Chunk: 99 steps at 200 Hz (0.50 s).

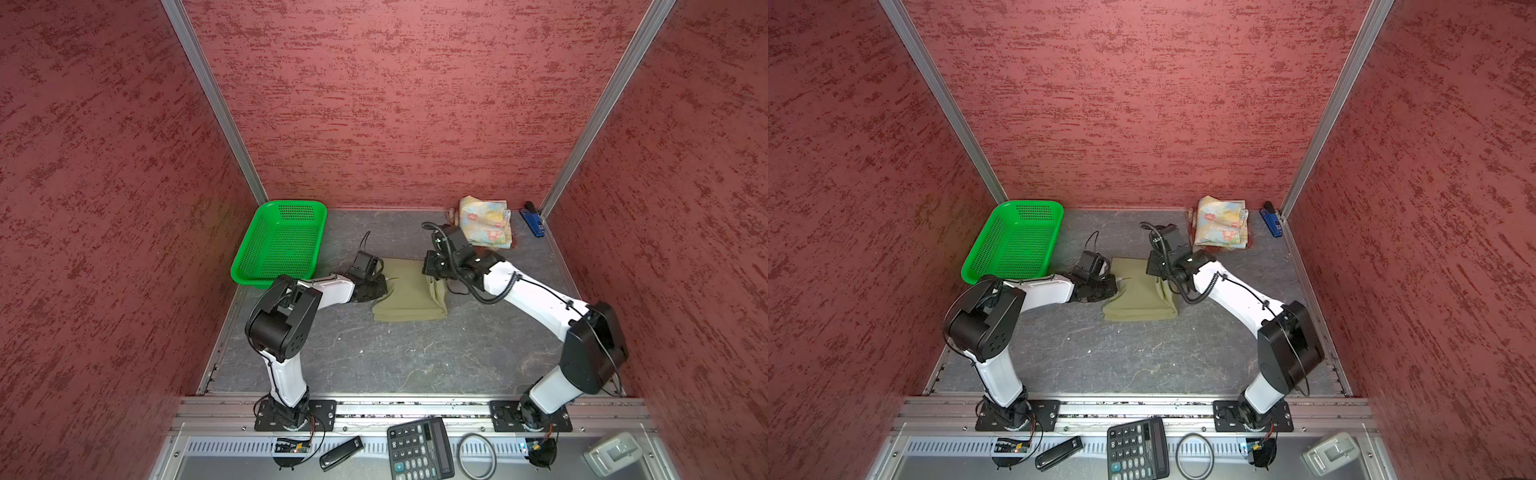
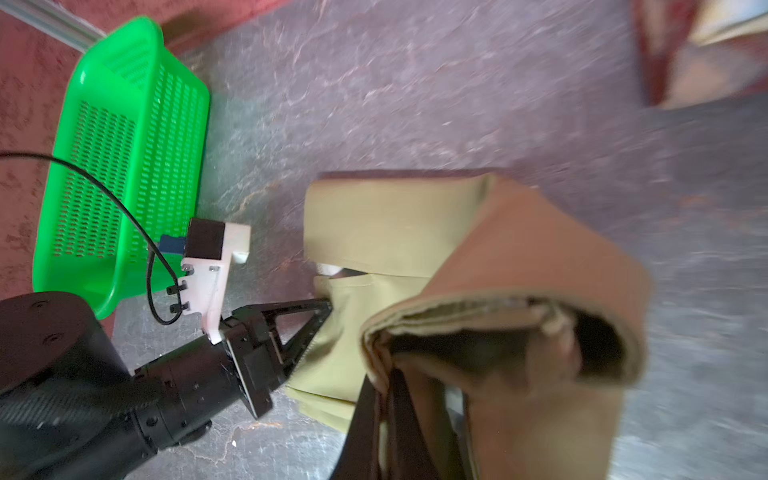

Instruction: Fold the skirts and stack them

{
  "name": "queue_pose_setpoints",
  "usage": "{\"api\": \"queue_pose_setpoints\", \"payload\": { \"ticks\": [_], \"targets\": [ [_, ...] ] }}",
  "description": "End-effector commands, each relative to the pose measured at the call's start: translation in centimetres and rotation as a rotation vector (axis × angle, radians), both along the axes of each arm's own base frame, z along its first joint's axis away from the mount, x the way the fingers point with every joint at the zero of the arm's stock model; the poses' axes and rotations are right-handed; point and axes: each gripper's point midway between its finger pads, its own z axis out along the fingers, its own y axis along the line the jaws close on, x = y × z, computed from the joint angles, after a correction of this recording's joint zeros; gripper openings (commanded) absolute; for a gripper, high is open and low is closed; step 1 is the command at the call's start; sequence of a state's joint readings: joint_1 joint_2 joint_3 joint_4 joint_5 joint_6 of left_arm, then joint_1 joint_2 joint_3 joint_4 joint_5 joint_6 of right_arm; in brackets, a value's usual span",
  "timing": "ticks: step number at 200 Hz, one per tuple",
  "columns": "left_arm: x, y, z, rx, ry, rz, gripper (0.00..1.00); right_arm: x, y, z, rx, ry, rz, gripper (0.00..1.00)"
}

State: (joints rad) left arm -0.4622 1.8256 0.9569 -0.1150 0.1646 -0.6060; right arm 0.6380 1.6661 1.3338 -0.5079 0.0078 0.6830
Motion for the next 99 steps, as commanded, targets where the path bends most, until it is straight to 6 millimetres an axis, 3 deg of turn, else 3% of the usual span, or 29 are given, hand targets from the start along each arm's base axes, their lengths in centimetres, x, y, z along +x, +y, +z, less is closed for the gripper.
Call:
{"api": "queue_pose_setpoints", "payload": {
  "ticks": [1,44,60,69,81,99],
  "targets": [
    [-5.2,1.8,-5.2,0.085,0.208,-0.019,0.0,0.3,2.0,-1.4,-0.038,0.045,-0.061,0.0],
    [-5.9,2.8,-5.7,0.047,0.219,0.009,0.0,0.9,6.9,-3.4,0.014,0.081,-0.043,0.0],
    [-6.0,3.1,-5.7,0.026,0.221,0.023,0.0,1.1,7.9,-3.2,0.045,0.087,-0.027,0.23],
    [-6.1,3.2,-5.6,0.009,0.221,0.028,0.0,1.2,8.1,-2.3,0.061,0.071,-0.022,0.41],
    [-6.1,3.3,-5.3,-0.016,0.218,0.037,0.0,1.2,7.9,-1.0,0.073,0.044,-0.026,0.57],
    [-6.3,3.6,-4.9,-0.037,0.215,0.051,0.01,1.4,7.0,1.5,0.076,-0.012,-0.041,0.66]
  ]
}}
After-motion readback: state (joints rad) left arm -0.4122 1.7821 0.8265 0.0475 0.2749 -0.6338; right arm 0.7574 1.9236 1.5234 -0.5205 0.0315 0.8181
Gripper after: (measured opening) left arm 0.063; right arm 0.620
